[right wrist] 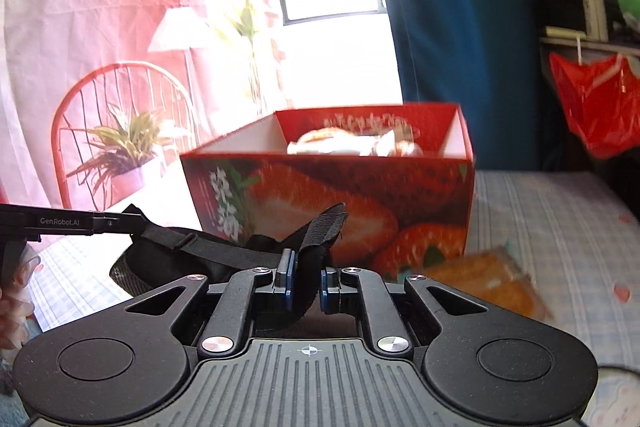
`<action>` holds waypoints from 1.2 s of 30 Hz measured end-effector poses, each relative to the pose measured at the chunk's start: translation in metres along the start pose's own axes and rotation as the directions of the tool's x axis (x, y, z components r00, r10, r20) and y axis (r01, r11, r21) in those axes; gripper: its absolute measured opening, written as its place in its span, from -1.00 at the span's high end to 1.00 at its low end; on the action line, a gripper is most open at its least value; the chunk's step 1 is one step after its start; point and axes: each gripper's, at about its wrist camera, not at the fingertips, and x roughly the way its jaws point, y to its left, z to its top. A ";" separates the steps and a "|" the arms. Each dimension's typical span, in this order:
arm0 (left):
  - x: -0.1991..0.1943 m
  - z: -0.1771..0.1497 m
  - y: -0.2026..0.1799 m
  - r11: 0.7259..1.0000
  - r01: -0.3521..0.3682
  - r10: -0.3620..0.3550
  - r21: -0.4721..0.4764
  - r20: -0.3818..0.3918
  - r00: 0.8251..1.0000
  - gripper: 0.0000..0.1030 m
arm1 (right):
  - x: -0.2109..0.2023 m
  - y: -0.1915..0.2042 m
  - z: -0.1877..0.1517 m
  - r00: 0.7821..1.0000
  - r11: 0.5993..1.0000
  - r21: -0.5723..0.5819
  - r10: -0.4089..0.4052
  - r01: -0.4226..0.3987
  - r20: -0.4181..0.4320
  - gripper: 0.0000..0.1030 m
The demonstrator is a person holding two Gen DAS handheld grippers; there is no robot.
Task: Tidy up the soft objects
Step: 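Carry the black eye mask with both grippers into the red box and release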
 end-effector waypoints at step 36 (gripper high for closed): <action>0.174 0.121 -0.041 0.970 -0.088 0.112 0.227 -0.096 0.989 0.87 | 0.181 -0.065 0.124 0.974 0.989 0.023 -0.142 0.148 -0.175 0.84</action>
